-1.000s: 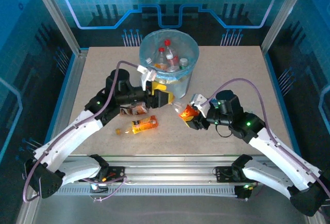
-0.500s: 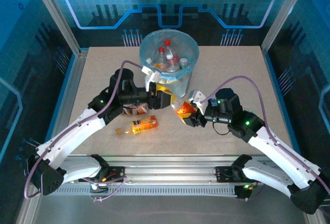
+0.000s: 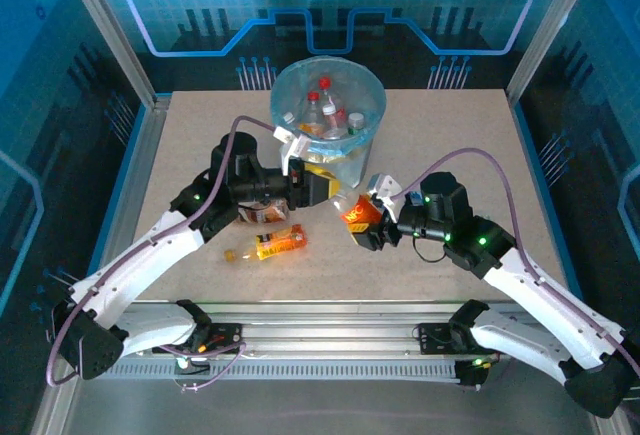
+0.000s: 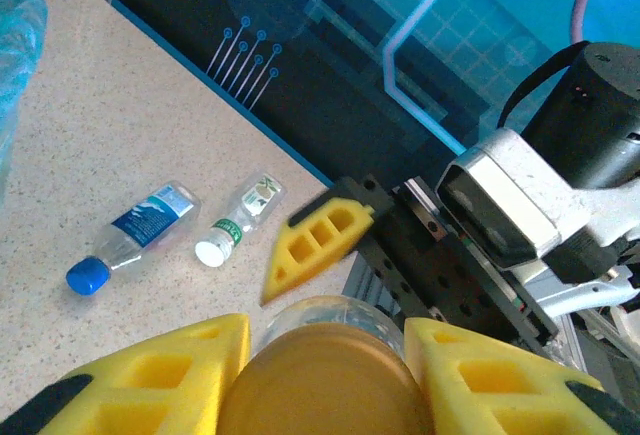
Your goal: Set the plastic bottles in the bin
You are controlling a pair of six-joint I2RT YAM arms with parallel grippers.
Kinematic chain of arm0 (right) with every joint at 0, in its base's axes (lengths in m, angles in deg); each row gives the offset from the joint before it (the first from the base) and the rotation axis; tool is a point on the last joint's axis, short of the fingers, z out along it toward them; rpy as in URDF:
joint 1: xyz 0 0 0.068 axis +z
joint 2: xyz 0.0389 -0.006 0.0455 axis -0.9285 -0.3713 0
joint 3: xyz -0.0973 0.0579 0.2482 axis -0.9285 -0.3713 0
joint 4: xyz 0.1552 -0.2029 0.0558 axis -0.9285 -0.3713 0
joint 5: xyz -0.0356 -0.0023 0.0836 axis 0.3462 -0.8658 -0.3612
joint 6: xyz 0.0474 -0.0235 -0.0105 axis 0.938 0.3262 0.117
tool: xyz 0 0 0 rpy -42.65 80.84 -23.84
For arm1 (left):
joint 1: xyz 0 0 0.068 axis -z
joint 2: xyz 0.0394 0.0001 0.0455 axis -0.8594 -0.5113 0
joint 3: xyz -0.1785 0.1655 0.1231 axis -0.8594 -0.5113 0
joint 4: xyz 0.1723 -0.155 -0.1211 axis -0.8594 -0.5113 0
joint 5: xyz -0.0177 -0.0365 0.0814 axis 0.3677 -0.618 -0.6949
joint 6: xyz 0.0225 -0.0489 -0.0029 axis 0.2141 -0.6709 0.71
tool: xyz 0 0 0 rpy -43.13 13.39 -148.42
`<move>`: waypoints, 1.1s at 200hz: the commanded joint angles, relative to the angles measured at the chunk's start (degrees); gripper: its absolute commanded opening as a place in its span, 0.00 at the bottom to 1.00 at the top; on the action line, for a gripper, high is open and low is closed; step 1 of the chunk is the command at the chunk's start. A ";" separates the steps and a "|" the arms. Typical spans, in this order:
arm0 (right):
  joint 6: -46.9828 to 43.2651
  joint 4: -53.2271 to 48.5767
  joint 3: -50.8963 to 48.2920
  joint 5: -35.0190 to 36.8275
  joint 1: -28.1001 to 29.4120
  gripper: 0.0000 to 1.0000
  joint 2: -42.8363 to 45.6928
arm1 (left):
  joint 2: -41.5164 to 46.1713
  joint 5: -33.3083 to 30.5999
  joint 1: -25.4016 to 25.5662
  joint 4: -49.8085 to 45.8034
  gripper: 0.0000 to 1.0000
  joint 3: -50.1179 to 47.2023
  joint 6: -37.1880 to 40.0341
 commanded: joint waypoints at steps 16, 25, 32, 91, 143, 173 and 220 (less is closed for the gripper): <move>1.13 0.80 1.72 9.16 1.30 0.96 3.43 | 0.91 -8.08 0.11 -3.26 0.00 10.97 4.72; 0.93 0.50 1.68 11.66 1.33 0.98 4.57 | 0.08 -11.10 0.06 -5.19 0.00 14.18 6.83; 0.79 0.29 1.74 13.83 1.37 0.99 5.52 | -0.69 -13.89 0.00 -6.84 0.00 16.79 8.31; -1.38 -3.15 1.67 25.31 1.31 1.00 12.84 | -16.14 -28.63 -6.77 -23.64 0.00 42.51 12.01; -0.98 -6.84 3.65 24.45 1.38 1.00 13.34 | -37.09 -29.08 -7.82 -46.59 0.00 67.33 19.98; -0.08 -7.55 2.85 24.33 1.46 1.00 14.26 | -40.88 -31.42 -7.81 -49.45 0.00 67.66 22.19; 1.28 -7.96 0.56 24.03 1.45 1.00 14.75 | -43.33 -28.64 -7.73 -49.52 0.00 62.28 23.32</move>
